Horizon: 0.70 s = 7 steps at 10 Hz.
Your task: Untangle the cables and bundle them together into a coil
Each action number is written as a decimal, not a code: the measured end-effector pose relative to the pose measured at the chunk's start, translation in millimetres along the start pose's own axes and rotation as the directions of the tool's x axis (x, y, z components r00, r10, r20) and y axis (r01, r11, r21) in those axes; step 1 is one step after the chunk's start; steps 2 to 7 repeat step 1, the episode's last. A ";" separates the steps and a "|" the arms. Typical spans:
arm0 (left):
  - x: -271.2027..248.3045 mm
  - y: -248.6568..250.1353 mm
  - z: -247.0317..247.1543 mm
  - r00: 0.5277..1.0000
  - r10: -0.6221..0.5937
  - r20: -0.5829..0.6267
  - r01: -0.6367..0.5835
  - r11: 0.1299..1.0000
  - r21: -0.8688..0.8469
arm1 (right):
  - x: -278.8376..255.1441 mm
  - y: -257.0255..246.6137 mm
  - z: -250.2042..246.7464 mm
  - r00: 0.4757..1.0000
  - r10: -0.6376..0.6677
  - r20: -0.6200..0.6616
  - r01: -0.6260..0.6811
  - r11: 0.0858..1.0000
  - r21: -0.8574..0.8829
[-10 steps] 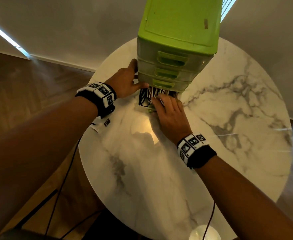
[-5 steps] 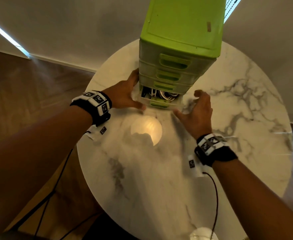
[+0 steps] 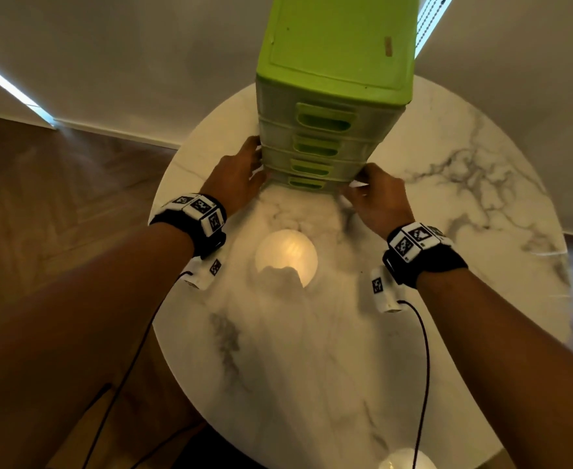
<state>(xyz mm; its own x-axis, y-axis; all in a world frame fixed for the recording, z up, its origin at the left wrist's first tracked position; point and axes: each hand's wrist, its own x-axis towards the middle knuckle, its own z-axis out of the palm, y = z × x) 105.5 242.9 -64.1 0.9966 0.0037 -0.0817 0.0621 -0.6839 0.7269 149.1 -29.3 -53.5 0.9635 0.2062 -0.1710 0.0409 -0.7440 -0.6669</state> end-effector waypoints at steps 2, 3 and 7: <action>-18.7 1.7 -2.5 0.996 -0.045 0.083 0.044 0.999 0.016 | -35.3 8.0 -11.3 0.998 -0.063 0.009 0.063 0.997 0.047; -18.7 1.7 -2.5 0.996 -0.045 0.083 0.044 0.999 0.016 | -35.3 8.0 -11.3 0.998 -0.063 0.009 0.063 0.997 0.047; -18.7 1.7 -2.5 0.996 -0.045 0.083 0.044 0.999 0.016 | -35.3 8.0 -11.3 0.998 -0.063 0.009 0.063 0.997 0.047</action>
